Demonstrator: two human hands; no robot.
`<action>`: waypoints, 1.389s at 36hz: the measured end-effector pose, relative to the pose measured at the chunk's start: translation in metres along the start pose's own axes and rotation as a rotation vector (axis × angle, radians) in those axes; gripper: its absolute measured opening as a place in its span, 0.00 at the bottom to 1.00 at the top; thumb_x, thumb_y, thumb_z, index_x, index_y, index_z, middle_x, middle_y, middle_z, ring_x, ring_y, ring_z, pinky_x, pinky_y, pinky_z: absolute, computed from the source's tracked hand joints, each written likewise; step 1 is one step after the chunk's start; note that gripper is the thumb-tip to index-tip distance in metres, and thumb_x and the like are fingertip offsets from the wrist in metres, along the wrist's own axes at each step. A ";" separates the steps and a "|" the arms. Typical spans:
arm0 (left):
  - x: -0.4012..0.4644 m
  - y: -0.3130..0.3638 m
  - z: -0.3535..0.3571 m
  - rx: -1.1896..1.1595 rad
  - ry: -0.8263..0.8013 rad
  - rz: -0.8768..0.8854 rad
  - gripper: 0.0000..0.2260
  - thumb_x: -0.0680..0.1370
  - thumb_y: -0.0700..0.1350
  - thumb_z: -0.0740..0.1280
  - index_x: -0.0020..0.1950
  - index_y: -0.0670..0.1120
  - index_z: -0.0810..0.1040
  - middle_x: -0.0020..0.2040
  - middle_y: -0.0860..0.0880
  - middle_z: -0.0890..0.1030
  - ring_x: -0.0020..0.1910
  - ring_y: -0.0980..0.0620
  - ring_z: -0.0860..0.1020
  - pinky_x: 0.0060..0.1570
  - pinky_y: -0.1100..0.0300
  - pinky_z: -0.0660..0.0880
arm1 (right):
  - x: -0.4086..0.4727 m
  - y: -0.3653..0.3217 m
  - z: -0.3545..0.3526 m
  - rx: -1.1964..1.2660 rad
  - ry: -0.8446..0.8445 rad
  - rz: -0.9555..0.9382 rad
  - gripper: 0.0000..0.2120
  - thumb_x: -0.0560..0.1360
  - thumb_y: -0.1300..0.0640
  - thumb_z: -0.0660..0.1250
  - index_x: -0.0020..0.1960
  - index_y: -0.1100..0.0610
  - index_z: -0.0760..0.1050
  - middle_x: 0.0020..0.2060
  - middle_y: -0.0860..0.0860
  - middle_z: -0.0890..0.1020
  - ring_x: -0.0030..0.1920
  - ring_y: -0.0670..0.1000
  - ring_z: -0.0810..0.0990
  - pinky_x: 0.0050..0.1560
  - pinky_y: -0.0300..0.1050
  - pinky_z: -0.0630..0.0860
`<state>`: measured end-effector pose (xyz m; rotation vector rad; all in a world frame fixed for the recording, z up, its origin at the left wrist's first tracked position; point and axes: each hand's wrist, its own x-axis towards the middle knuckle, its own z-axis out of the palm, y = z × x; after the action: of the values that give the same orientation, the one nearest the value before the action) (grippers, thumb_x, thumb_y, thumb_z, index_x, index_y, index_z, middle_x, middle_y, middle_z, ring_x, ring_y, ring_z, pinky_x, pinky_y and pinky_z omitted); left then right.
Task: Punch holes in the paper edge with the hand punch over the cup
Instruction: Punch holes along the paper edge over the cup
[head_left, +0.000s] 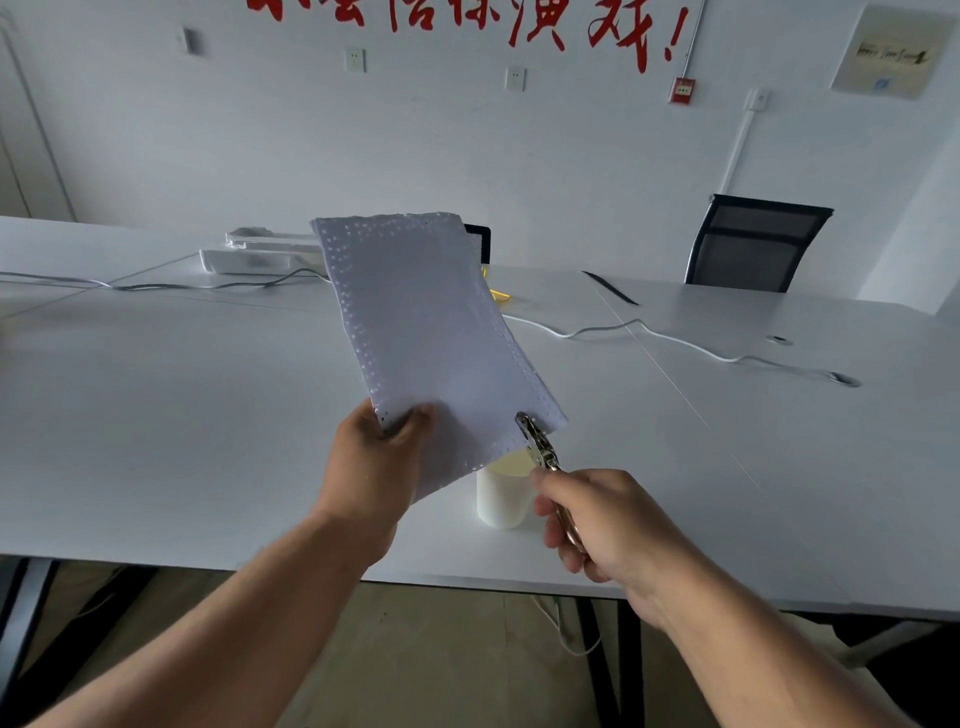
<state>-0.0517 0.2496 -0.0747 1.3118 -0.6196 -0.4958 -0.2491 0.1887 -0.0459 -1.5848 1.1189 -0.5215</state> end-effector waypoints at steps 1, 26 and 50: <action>0.000 0.001 0.001 -0.001 0.003 0.005 0.08 0.76 0.48 0.70 0.53 0.50 0.86 0.53 0.50 0.90 0.59 0.43 0.87 0.62 0.43 0.82 | 0.000 0.000 0.000 0.002 -0.006 0.002 0.18 0.75 0.47 0.68 0.44 0.63 0.80 0.28 0.53 0.80 0.27 0.53 0.72 0.26 0.41 0.60; 0.000 0.002 0.002 -0.010 -0.001 0.022 0.09 0.75 0.48 0.70 0.53 0.50 0.87 0.52 0.52 0.91 0.58 0.45 0.87 0.63 0.42 0.81 | -0.005 0.001 0.006 0.038 0.006 -0.022 0.14 0.76 0.48 0.68 0.40 0.58 0.79 0.27 0.53 0.75 0.24 0.51 0.67 0.24 0.38 0.62; -0.002 0.002 0.006 0.013 -0.003 0.010 0.11 0.74 0.50 0.70 0.53 0.49 0.86 0.52 0.51 0.90 0.59 0.45 0.87 0.63 0.43 0.82 | -0.002 0.002 0.003 0.028 0.014 -0.014 0.15 0.76 0.48 0.67 0.36 0.58 0.76 0.26 0.55 0.72 0.21 0.50 0.63 0.21 0.36 0.58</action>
<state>-0.0573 0.2467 -0.0726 1.3197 -0.6330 -0.4863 -0.2488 0.1917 -0.0483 -1.5682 1.1070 -0.5556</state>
